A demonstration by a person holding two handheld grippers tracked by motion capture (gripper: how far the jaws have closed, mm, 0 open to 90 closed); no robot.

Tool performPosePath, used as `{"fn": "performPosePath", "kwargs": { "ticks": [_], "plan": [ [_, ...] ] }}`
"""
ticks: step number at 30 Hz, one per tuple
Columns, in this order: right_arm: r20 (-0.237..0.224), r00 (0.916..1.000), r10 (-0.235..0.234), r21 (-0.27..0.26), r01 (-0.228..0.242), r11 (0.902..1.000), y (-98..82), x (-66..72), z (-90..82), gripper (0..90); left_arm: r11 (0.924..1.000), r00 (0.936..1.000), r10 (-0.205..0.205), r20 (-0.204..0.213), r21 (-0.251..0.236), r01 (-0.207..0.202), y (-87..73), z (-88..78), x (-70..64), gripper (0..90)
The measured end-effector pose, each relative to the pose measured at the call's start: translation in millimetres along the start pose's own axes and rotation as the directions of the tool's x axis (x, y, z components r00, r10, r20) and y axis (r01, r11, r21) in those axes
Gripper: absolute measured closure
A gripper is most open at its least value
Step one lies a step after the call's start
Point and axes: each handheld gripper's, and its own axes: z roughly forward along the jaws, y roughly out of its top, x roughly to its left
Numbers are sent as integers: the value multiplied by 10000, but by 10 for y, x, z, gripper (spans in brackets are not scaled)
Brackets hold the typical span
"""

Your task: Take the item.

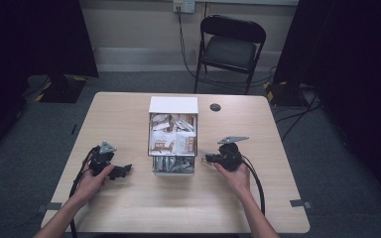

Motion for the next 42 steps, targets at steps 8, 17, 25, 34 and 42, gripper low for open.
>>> {"fn": "performPosePath", "kwargs": {
  "ticks": [8, 17, 25, 34, 42],
  "plan": [
    [-8, 9995, 310, -131, -310, 9994, -37, -70, 55, 885, 10000, 10000, -6, -13, -12, 6, 0, 1, -1, 0],
    [225, 9989, 419, 42, -420, 9991, -71, -150, 87, 878, 10000, 10000, -5, -12, -10, 5, 0, 1, -1, 0],
    [513, 9970, 582, 103, -588, 9982, -104, -209, 122, 809, 10000, 10000, -5, -12, -10, 5, 0, 1, -1, 0],
    [487, 9979, 438, 98, -443, 9990, -98, -188, 139, 689, 10000, 10000, -3, -14, -9, 3, 0, 1, -1, 0],
    [686, 9960, 569, 16, -572, 9984, -81, -186, 136, 513, 10000, 10000, -4, -1, -1, 4, 0, 0, 0, 0]
  ]
}}
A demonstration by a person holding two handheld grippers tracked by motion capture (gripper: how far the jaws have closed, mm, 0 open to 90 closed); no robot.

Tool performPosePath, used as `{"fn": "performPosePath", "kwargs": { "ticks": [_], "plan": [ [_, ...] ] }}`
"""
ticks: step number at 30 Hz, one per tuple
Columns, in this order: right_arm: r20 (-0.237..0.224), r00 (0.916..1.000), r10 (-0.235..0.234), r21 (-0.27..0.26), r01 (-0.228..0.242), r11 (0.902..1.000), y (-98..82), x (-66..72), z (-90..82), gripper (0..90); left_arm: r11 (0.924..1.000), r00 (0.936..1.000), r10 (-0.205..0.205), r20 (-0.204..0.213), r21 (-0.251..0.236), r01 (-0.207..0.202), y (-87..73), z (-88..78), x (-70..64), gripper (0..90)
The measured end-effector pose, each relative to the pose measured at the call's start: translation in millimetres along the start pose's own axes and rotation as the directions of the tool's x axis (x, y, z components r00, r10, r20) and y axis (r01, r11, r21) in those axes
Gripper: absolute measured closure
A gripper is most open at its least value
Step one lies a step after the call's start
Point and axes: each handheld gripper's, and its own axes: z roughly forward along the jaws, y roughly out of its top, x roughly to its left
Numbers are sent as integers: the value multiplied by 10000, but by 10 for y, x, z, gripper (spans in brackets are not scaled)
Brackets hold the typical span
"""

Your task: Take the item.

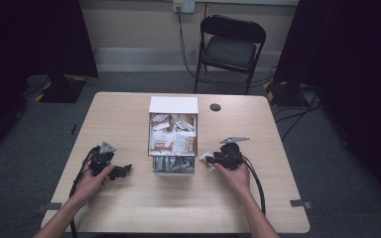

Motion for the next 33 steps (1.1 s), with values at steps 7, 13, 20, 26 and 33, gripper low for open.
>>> {"fn": "performPosePath", "kwargs": {
  "ticks": [7, 13, 20, 26, 33],
  "plan": [
    [149, 9994, 327, -158, -325, 9993, 18, -40, -45, 388, 10000, 10000, 0, -1, -5, 0, 0, 0, 0, 0],
    [167, 9980, 604, -578, -594, 9966, 40, -59, -123, 319, 10000, 10000, 2, -1, -1, -2, 0, 0, 0, 0],
    [171, 9962, 850, -970, -830, 9918, 106, -60, -323, 272, 10000, 10000, 4, 2, 4, -4, 0, 0, 1, 0],
    [437, 9956, 828, -1136, -774, 9905, 83, -44, -547, 228, 10000, 10000, 4, 1, 3, -4, 0, 0, 1, 0],
    [964, 9905, 978, -1225, -857, 9888, -4, -51, -728, 179, 10000, 10000, -1, -13, -10, 1, 0, 1, -1, 0]
  ]
}}
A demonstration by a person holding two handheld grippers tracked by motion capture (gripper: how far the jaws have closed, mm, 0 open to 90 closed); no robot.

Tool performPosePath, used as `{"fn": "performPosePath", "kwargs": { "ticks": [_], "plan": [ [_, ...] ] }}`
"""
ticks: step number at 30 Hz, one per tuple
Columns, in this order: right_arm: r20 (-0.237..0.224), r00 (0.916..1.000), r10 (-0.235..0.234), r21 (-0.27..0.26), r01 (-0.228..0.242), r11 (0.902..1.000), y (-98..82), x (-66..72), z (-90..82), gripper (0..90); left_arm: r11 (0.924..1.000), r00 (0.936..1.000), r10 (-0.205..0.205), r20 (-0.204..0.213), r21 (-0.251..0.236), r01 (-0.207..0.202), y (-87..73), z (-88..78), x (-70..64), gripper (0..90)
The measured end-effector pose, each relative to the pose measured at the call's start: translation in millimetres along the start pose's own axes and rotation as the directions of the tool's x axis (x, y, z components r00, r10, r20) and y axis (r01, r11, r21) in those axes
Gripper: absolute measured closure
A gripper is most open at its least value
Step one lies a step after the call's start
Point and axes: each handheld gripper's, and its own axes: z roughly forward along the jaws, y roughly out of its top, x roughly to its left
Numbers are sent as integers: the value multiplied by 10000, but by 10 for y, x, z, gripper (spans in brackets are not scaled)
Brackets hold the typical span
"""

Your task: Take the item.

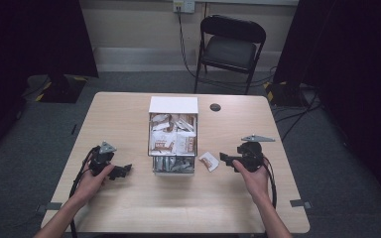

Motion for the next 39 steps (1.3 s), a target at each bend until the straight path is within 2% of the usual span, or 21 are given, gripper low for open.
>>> {"fn": "performPosePath", "kwargs": {
  "ticks": [6, 9, 11, 16, 20, 22, 24, 25, 27, 28, 31, 33, 35, 36, 37, 39],
  "plan": [
    [16, 10000, 86, 142, -87, 9999, -79, -30, -172, 179, 10000, 10000, 8, 16, 15, -8, 1, -1, 2, 0],
    [253, 9997, 53, 181, -58, 9998, -168, -70, -235, 180, 10000, 10000, 4, 14, 11, -4, 0, -1, 1, 0],
    [328, 9993, 195, 211, -202, 9996, -227, -117, -276, 180, 10000, 10000, 5, 14, 14, -5, 1, -1, 1, 0],
    [690, 9975, 168, 423, -198, 9989, -297, -200, -383, 181, 10000, 10000, 2, 18, 14, -2, 1, -1, 1, 0],
    [993, 9943, 393, 240, -418, 9988, -392, -290, -466, 181, 10000, 10000, 4, 14, 10, -4, 1, 0, 1, 0],
    [1224, 9920, 313, 281, -350, 9990, -456, -331, -463, 181, 10000, 10000, 5, 15, 13, -5, 1, -1, 1, 0],
    [1602, 9870, -87, 489, 8, 9988, -533, -375, -429, 185, 10000, 10000, 4, 15, 12, -4, 1, -1, 1, 0],
    [1801, 9835, -156, 693, 32, 9976, -564, -404, -406, 185, 10000, 10000, 6, 16, 14, -6, 1, 0, 1, 0],
    [1888, 9820, 83, 953, -267, 9951, -612, -475, -367, 185, 10000, 10000, 4, 13, 10, -4, 0, 0, 1, 0],
    [2003, 9797, 50, 1071, -270, 9939, -621, -494, -355, 185, 10000, 10000, 2, 16, 12, -2, 1, -1, 1, 0],
    [2536, 9673, -49, 1266, -282, 9916, -627, -533, -336, 179, 10000, 10000, 5, 16, 12, -6, 0, -1, 1, 0],
    [2475, 9688, 113, 1328, -454, 9901, -642, -552, -320, 178, 10000, 10000, 7, 15, 14, -7, 1, -1, 1, 0],
    [2527, 9675, -90, 1606, -327, 9865, -670, -528, -260, 144, 10000, 10000, 7, 15, 14, -7, 1, -1, 1, 0],
    [2692, 9627, -265, 1583, -171, 9872, -682, -506, -244, 142, 10000, 10000, 6, 15, 13, -6, 1, -1, 1, 0],
    [2956, 9541, -486, 1529, 30, 9882, -702, -468, -217, 123, 10000, 10000, 8, 12, 10, -8, 0, -1, 1, 0],
    [3027, 9523, -395, 1245, 16, 9922, -727, -428, -170, 70, 10000, 10000, 4, -5, 14, -4, -1, -2, -1, 0]
  ]
}}
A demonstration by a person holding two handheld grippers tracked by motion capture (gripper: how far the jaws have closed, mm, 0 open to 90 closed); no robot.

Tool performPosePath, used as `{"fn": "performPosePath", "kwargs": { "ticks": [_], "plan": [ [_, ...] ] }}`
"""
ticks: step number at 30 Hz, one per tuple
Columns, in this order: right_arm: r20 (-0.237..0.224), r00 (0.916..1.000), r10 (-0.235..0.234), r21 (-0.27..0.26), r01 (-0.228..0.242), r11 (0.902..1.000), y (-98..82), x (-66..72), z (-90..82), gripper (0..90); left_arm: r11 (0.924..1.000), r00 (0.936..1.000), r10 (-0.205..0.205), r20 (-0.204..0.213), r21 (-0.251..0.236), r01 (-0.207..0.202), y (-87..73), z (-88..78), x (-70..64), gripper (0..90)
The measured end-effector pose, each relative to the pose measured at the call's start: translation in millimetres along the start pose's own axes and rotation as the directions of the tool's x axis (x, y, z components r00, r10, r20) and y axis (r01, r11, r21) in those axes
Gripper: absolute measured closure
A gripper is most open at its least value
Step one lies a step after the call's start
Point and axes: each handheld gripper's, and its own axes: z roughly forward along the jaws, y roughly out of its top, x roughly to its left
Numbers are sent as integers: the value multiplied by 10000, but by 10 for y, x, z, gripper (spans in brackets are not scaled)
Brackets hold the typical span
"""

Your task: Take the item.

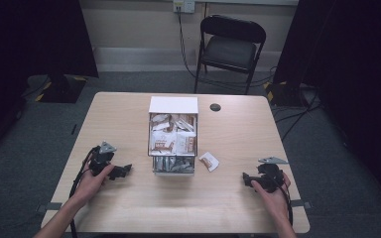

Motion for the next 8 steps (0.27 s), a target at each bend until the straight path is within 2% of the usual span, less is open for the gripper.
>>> {"fn": "performPosePath", "kwargs": {
  "ticks": [4, 8],
  "plan": [
    [154, 9998, 114, -407, -107, 9991, -33, 29, 37, 23, 10000, 10000, -3, 3, 8, 3, 0, -1, -1, 0],
    [251, 9994, 222, -477, -210, 9986, -43, 40, 39, 21, 10000, 10000, -1, 13, 11, 1, 0, -1, 0, 0]
  ]
}}
